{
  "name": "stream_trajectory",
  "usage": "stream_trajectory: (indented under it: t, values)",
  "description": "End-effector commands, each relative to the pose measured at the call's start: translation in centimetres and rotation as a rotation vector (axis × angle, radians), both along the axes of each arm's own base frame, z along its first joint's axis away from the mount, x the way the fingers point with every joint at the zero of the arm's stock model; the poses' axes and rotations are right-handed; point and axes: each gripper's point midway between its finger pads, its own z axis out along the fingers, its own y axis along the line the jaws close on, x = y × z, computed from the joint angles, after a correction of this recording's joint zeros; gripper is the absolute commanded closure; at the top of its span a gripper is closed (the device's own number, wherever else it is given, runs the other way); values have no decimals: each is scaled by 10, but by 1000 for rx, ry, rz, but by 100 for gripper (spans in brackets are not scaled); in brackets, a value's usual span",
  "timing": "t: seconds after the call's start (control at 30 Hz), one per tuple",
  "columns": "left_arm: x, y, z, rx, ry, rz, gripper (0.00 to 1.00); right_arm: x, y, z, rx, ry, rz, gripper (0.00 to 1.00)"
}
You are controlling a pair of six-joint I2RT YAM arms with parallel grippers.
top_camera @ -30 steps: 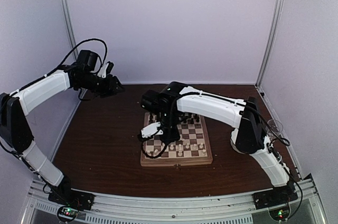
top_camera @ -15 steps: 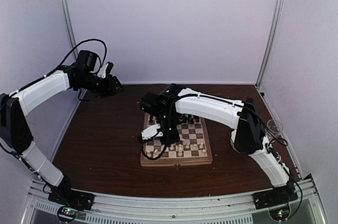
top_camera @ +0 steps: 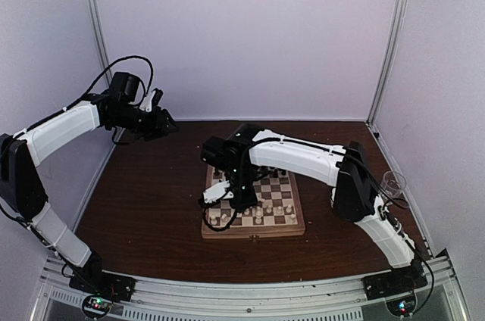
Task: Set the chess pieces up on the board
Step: Place the pawn at c2.
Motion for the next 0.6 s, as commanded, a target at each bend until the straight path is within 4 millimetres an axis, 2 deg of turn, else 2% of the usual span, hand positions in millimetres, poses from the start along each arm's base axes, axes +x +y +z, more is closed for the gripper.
stream_trajectory:
  t: [0.0,0.37,0.57]
  values:
    - [5,1,16,-31,-55,2,49,-2,5,-5,1,3,-5,91]
    - [5,0,14,-37,-49,-4,49,-1,8,-8,11,4,-10,88]
    - [5,-1,13,-37,-47,-5,49,0,10,-6,18,-3,-14,81]
